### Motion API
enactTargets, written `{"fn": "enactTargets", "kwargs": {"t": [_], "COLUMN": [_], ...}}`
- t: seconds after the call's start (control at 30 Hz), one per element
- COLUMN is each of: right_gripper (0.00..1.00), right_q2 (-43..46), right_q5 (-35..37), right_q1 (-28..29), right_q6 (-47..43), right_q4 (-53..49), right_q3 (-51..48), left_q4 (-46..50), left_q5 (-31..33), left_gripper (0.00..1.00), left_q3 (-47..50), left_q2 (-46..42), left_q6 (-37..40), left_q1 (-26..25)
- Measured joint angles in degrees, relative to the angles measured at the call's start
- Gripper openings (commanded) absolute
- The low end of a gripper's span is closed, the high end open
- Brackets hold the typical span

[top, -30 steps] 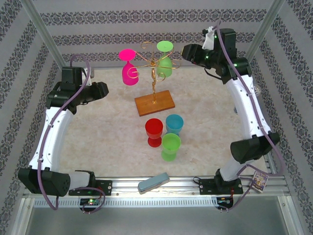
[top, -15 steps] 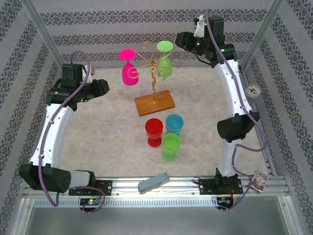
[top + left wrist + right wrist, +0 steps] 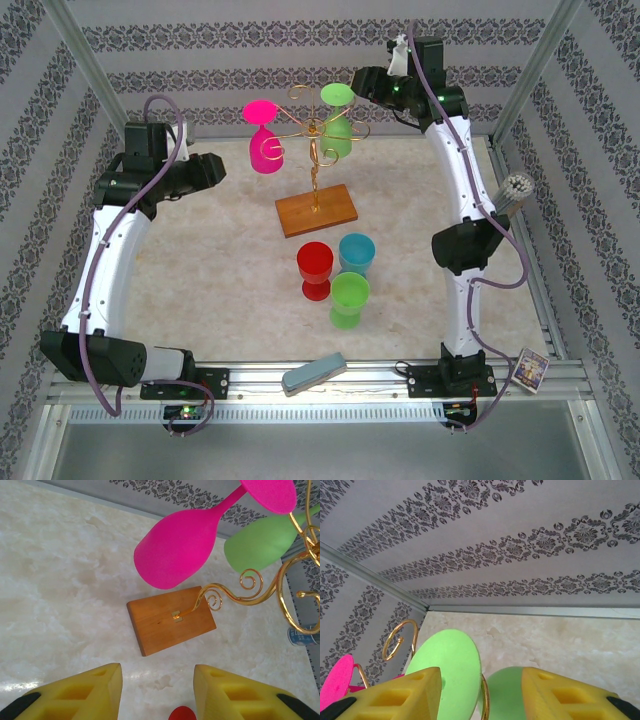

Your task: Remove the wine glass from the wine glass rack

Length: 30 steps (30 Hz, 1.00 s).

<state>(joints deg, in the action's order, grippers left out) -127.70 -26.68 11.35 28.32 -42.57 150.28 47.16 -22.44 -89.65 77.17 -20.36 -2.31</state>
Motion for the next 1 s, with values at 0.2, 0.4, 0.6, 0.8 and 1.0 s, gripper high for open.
{"fn": "enactTargets", "kwargs": {"t": [0.2, 0.4, 0.6, 0.8, 1.0], "right_gripper": [0.47, 0.47, 0.47, 0.47, 0.47], "right_q2": [-1.01, -1.79, -2.25, -3.10, -4.20], "right_q5": [-1.90, -3.43, -4.50, -4.96, -4.96], "right_q1": [0.00, 0.00, 0.00, 0.02, 0.02], "right_q6": [0.22, 0.66, 1.88, 2.62, 2.99], "right_q4": [0.02, 0.22, 1.90, 2.62, 2.62], "right_q3": [0.00, 0.11, 0.48, 1.51, 1.79], "left_q4": [0.00, -0.02, -0.02, -0.02, -0.02], "left_q5": [0.00, 0.00, 0.02, 0.02, 0.04], "left_gripper": [0.42, 0.43, 0.43, 0.42, 0.42], "left_q3": [-0.17, -0.17, -0.17, -0.17, -0.17], "left_q2": [0.07, 0.42, 0.63, 0.63, 0.63], "left_q6": [-0.26, -0.66, -0.68, -0.68, -0.68], "left_q1": [0.00, 0.00, 0.00, 0.00, 0.00]}}
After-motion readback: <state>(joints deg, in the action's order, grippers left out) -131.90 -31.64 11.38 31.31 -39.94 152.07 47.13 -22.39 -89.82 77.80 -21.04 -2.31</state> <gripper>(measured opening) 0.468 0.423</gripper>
